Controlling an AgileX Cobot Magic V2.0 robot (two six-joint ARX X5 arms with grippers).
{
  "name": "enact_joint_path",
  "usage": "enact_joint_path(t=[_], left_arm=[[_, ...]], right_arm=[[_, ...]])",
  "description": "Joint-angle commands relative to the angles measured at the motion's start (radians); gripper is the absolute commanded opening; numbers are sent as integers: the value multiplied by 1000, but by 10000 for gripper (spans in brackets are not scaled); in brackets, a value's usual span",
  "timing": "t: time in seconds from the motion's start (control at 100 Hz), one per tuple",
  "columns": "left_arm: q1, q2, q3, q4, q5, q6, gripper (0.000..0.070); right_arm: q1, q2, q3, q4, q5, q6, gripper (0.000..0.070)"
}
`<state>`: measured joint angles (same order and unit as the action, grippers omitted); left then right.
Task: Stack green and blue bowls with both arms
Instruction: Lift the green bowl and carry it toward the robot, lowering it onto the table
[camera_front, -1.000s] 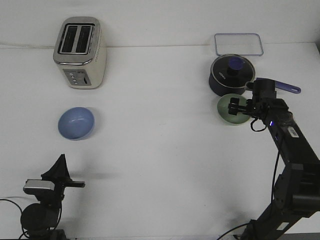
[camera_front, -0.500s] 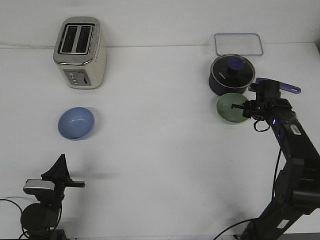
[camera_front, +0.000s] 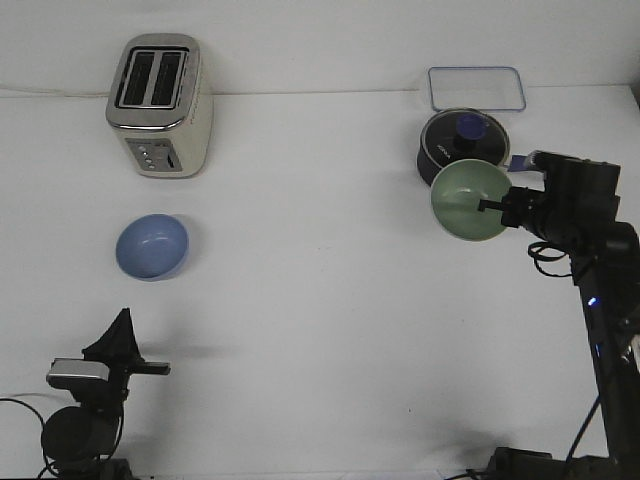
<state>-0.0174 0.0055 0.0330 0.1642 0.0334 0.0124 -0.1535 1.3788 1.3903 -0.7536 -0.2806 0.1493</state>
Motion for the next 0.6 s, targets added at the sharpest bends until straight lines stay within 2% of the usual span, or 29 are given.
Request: enact_joint_path(t=[0.0, 0.13, 0.32, 0.49, 0.59], left_arm=[[-1, -1, -19, 10, 5, 1, 14], [-1, -1, -19, 14, 5, 1, 14], [-1, -1, -19, 17, 5, 1, 14], [-1, -1, -19, 18, 5, 1, 14], [-1, -1, -19, 18, 5, -1, 15]], right_arm=[[24, -29, -5, -14, -21, 9, 1], [109, -150, -113, -13, -24, 17, 1], [299, -289, -344, 42, -29, 96, 1], [460, -310, -495, 112, -24, 187, 1], [547, -289, -551, 166, 18, 225, 1]])
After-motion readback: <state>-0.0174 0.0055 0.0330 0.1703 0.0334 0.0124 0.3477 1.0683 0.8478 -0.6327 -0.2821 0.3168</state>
